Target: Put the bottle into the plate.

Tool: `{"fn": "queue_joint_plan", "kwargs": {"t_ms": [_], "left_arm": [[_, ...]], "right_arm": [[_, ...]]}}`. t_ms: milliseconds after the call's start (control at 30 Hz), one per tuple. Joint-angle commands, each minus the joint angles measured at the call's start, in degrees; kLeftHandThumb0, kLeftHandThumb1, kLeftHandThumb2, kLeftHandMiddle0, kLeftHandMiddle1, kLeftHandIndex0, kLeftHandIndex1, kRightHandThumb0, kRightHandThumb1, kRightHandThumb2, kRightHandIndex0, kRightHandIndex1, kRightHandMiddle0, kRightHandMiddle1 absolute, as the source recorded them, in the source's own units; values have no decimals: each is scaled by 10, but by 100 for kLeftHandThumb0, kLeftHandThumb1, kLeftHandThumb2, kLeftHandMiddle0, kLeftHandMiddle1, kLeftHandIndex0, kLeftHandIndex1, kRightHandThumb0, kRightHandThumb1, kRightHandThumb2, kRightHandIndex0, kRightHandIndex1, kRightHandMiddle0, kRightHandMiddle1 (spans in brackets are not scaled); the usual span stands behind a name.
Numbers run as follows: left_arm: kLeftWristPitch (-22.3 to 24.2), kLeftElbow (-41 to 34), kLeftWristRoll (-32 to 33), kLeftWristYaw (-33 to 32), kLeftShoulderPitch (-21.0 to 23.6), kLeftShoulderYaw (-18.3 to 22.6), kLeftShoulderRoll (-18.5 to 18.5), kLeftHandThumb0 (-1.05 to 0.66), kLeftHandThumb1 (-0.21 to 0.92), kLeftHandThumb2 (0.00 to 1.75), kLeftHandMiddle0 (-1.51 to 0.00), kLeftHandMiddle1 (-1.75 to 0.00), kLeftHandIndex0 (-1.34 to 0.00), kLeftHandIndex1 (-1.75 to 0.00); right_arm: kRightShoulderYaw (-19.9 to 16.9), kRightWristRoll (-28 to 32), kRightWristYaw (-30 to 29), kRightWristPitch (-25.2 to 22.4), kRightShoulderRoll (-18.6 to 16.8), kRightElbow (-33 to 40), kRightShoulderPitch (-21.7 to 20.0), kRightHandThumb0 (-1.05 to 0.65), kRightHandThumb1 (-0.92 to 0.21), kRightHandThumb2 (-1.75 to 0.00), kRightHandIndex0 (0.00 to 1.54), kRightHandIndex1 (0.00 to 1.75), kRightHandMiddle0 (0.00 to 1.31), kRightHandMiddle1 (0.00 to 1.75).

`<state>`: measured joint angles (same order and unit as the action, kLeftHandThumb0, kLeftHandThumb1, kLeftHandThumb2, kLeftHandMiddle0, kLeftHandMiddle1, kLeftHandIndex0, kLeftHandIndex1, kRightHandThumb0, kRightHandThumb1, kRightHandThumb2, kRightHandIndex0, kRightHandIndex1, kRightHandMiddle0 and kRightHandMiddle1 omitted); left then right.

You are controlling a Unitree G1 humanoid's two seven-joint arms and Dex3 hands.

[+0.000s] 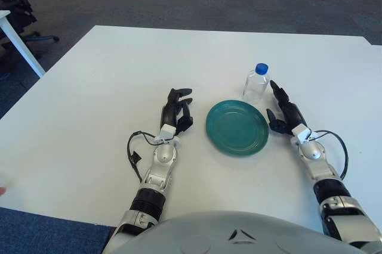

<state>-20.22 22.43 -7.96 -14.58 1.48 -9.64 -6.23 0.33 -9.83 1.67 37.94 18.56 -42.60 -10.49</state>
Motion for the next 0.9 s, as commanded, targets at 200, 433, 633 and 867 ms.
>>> {"fn": "queue_joint_plan", "kwargs": {"t_ms": [200, 433, 633, 867], "left_arm": [[38, 8, -10, -8, -30, -12, -23, -58, 92, 91, -56, -70, -27, -107], [47, -1, -9, -6, -33, -14, -23, -60, 92, 90, -56, -70, -28, -108], [54, -9, -9, -6, -39, -18, -23, -62, 92, 89, -57, -71, -30, -108], [45, -10, -9, -4, -44, -24, -25, -58, 92, 86, -56, -71, -30, -108]], "right_arm": [[7, -12, -8, -26, -2, -45, -22, -105, -92, -93, 0, 0, 0, 0], [15, -28, -25, -26, 4, -53, -42, -105, -92, -91, 0, 0, 0, 0], [25, -42, -35, -21, 5, -42, -55, -105, -92, -88, 0, 0, 0, 0], [32, -46, -38, -52, -9, -37, -94, -105, -92, -77, 0, 0, 0, 0]]}}
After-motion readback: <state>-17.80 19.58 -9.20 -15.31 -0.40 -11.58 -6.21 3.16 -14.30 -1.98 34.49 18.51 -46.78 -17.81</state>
